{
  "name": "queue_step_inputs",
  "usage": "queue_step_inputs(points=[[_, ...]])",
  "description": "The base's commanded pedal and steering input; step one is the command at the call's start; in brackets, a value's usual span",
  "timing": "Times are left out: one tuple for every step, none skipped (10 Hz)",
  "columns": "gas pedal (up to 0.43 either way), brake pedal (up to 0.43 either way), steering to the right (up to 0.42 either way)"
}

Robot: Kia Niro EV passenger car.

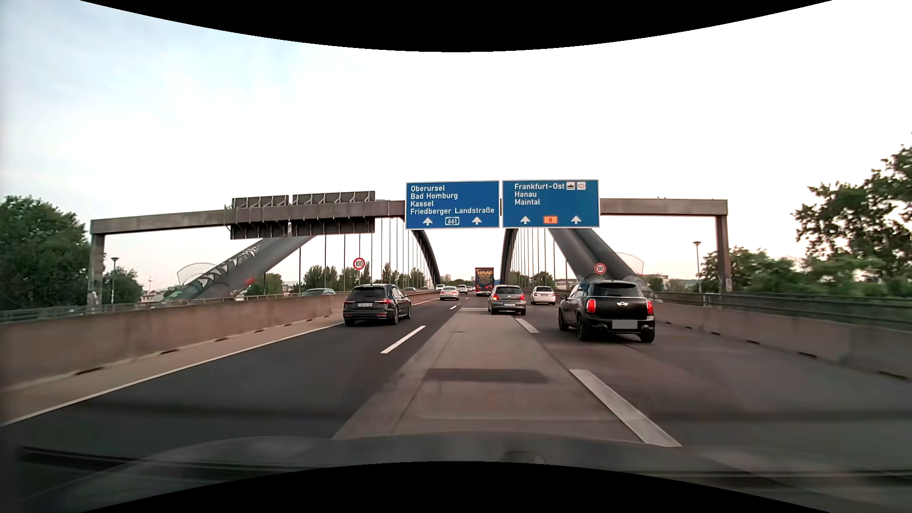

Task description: Follow the waypoints while adhering to traffic rules and regulations

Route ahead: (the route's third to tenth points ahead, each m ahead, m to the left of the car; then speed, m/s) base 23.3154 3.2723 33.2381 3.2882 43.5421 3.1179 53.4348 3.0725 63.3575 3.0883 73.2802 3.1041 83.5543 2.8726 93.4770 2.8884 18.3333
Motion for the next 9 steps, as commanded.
queue_step_inputs(points=[[0.098, 0.000, -0.007], [0.098, 0.000, -0.006], [0.098, 0.000, -0.007], [0.098, 0.000, -0.006], [0.098, 0.000, -0.006], [0.098, 0.000, -0.006], [0.047, 0.000, -0.006], [0.000, 0.000, -0.006], [0.000, 0.000, -0.006]])
